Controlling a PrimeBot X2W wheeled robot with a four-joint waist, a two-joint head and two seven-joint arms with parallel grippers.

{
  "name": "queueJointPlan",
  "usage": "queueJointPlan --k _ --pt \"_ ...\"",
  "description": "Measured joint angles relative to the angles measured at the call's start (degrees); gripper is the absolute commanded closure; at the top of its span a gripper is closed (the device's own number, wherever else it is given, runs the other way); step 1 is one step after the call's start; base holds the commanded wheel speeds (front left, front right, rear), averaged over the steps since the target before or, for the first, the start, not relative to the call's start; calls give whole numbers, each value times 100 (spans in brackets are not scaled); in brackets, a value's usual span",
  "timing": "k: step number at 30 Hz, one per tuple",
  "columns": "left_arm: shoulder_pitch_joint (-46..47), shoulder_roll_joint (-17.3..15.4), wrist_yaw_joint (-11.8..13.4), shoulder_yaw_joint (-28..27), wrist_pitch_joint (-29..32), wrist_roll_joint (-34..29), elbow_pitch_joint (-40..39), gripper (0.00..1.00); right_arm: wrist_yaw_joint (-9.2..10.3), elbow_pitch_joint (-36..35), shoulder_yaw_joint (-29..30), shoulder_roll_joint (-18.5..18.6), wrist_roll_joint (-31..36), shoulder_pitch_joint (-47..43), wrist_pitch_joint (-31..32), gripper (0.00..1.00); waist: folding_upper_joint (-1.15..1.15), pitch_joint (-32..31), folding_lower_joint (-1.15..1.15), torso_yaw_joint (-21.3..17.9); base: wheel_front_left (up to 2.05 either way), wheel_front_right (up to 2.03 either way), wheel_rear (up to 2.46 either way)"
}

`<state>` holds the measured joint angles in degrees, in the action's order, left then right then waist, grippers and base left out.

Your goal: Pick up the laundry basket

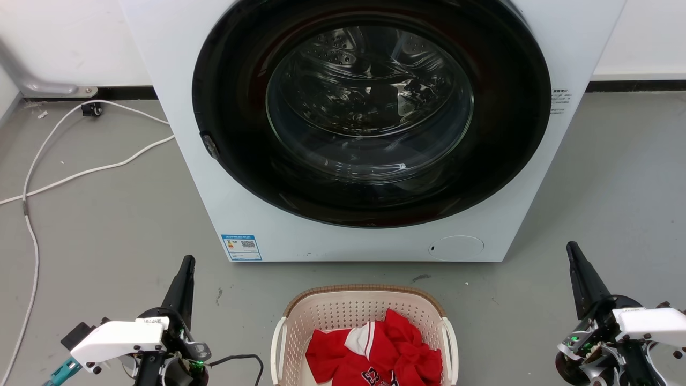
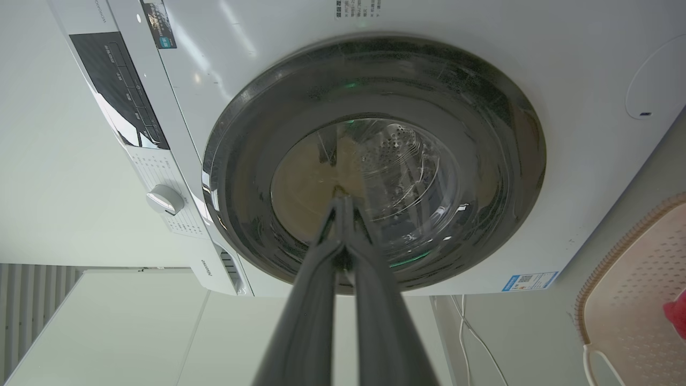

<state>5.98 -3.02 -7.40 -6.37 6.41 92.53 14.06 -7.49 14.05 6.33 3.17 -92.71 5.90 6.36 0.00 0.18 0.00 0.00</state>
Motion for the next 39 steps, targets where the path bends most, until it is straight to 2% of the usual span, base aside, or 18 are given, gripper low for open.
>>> queueJointPlan --k 9,10,16,28,33,39 --pt "1 1 0 -3 5 0 0 100 0 0 3 -1 0 0 7 100 0 0 0 0 0 0 0" --pt "-9 2 1 0 3 0 16 0 -1 13 1 -2 -1 -9 7 0 0 0 0 0 0 0 0" --pt "-283 44 8 32 -32 -4 265 0 1 258 -22 -37 -1 -299 -29 0 0 0 0 -1 0 0 0" --pt "-344 45 8 57 -363 -332 65 0 1 94 -107 -38 242 -378 -357 0 0 -2 0 -4 0 0 0" --pt "-371 44 8 -73 -489 -567 15 0 1 10 -136 -38 627 -381 -487 0 0 0 0 -7 0 0 0" --pt "-372 44 8 -267 -634 -868 -25 0 1 -156 -75 -40 1400 -381 -630 0 0 5 0 -5 0 0 0"
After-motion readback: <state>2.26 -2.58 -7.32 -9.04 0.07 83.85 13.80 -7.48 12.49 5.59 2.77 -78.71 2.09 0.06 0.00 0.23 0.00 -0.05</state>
